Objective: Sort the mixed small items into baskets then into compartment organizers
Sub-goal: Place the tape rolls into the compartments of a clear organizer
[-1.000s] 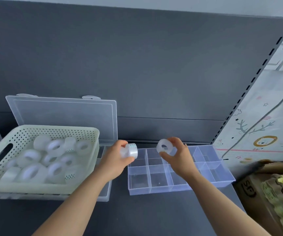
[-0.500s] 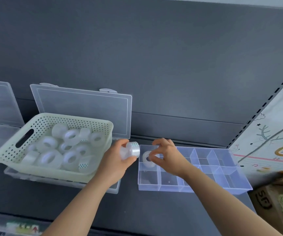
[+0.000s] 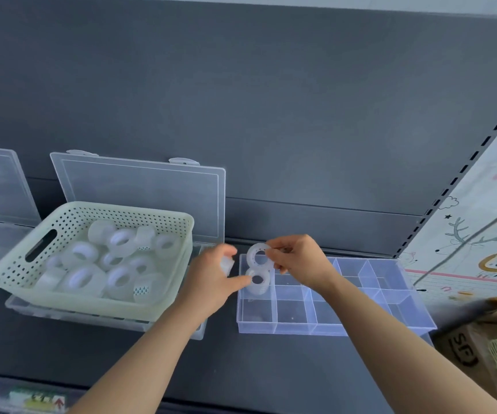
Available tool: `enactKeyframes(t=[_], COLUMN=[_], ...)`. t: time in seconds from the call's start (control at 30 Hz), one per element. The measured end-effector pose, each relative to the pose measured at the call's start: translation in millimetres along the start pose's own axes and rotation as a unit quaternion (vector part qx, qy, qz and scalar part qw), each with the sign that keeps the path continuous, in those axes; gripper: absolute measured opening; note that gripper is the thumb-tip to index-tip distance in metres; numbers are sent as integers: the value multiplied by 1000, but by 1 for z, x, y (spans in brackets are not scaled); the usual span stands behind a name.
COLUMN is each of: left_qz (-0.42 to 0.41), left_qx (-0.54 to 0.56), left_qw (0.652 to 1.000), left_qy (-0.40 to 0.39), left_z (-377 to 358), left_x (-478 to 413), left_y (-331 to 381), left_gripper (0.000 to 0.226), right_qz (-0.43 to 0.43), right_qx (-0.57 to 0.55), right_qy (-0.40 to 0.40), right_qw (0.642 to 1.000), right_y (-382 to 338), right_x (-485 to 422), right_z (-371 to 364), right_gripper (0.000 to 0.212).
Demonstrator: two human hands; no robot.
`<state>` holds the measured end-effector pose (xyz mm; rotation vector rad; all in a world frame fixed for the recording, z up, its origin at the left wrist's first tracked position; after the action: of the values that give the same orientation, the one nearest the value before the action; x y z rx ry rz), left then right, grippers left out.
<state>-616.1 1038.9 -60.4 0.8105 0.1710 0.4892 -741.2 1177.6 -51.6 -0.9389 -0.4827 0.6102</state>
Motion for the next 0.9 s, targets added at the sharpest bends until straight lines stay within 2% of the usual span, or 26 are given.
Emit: enactKeyframes(t=[0.13, 0.37, 0.5, 0.57, 0.63, 0.73, 0.83, 0.9], left_qz=[59, 54, 64, 71, 73, 60, -13, -75], left_qx=[-52, -55, -37, -27, 3, 109, 103, 93], left_qw=[994, 995, 995, 996, 996, 986, 986, 987], left_qy=[-74, -63, -61, -51, -47, -113, -131, -106], left_z=[-9, -11, -11, -9, -4, -1, -4, -10], left_x=[6, -8, -12, -13, -12, -13, -16, -19], left_y=[-12, -4, -6, -8, -6, 4, 17, 25], left_gripper=[44, 22, 26, 28, 29, 30, 44, 64], right_qz=[-25, -34, -33, -23, -10, -28, -41, -50], right_qx=[89, 140, 158, 149, 111, -16, -133, -154], right_qy=[-16, 12, 9, 22, 39, 18, -41, -59], right_qw=[996, 990, 987, 988, 993, 999, 989, 985], right_y=[6, 9, 11, 10, 7, 0, -8, -10], right_x=[-5, -21, -25, -22, -17, -5, 7, 11], right_z=[-11, -19, -20, -16, -6, 10, 19, 19], right_gripper=[20, 13, 25, 24, 14, 12, 19, 24])
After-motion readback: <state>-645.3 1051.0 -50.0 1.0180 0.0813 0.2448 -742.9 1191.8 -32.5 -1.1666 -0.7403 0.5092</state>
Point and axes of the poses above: each hand's wrist, its own x-axis away from the middle knuckle, its own z-axis out of the back of the hand, y = z × x, the point moved 4 cm from there along -x, towards the middle knuckle, and after that the axes turned 4 degrees about -y, right-handed, at the moved point
